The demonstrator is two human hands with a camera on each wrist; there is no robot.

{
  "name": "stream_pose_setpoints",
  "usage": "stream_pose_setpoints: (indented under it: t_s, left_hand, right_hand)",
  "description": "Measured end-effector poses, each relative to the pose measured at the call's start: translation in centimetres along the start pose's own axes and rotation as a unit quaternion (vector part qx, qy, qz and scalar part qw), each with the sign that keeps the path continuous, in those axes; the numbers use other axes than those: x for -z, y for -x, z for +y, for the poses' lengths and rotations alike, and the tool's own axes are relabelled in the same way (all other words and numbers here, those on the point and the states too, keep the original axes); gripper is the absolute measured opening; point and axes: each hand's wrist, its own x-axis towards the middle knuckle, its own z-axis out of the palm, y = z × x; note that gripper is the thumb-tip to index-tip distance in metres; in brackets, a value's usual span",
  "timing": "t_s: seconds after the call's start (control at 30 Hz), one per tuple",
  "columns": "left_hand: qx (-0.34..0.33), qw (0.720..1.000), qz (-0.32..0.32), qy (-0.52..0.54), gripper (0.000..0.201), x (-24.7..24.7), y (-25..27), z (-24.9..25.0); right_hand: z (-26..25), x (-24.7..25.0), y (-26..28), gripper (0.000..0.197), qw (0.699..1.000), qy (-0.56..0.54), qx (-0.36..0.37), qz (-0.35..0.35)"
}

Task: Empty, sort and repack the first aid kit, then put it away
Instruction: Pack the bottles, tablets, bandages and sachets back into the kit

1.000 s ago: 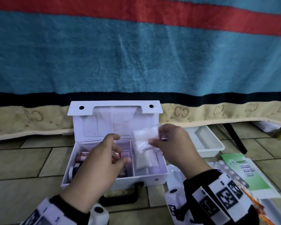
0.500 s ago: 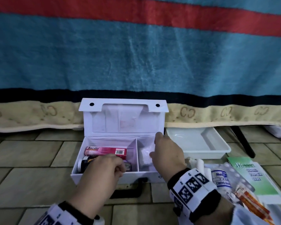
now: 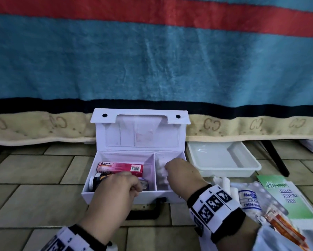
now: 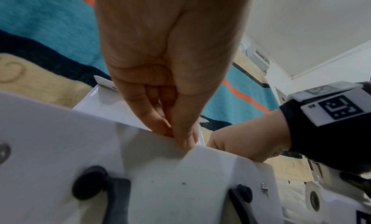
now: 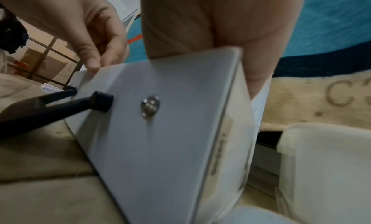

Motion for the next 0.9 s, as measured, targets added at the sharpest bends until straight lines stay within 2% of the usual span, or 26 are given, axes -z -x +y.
stream_pose_setpoints:
  t_s: [0.17, 0.3, 0.37, 0.43, 0.5, 0.6, 0.73, 0.83, 0.9]
  left_hand:
    - [0.003, 1.000, 0.002, 0.006, 0.020, 0.1, -0.1, 0.2]
    - [0.017, 0.999, -0.002, -0.031, 0.024, 0.0, -0.2, 0.5]
    - [0.020, 0.999, 0.000, -0.042, 0.032, -0.1, -0.2, 0.5]
    - [0.032, 0.998, 0.000, -0.059, 0.044, -0.3, -0.2, 0.4]
    - [0.045, 0.996, 0.001, -0.075, 0.044, -0.4, -0.1, 0.6]
    - [0.055, 0.993, -0.002, -0.100, 0.038, -0.5, 0.0, 1.6]
    - [0.006, 0.996, -0.010, -0.093, 0.031, -0.8, -0.2, 4.5]
    - [-0.050, 0.996, -0.017, -0.071, 0.011, -2.0, -0.4, 8.2]
    - [-0.078, 0.995, -0.022, -0.058, 0.006, -3.2, -0.7, 10.6]
  right_hand:
    - [-0.1, -0.1, -0.2, 0.034, 0.998, 0.033, 0.035, -0.029]
    - [0.0, 0.2, -0.3, 0.033, 0.998, 0.035, 0.045, -0.031]
    - [0.5, 0.4, 0.3, 0.034, 0.998, -0.028, 0.048, 0.007]
    - [1.4, 0.6, 1.5, 0.036, 0.987, -0.123, 0.040, 0.090]
    - [2.9, 1.0, 3.6, 0.030, 0.963, -0.204, 0.020, 0.176]
    - [6.1, 1.7, 7.2, 0.021, 0.932, -0.268, 0.001, 0.242]
    - [12.6, 1.4, 11.9, 0.014, 0.888, -0.340, -0.098, 0.294]
    - [17.4, 0.2, 14.9, 0.015, 0.852, -0.346, -0.207, 0.332]
    - [19.5, -0.6, 16.1, 0.011, 0.844, -0.328, -0.269, 0.328]
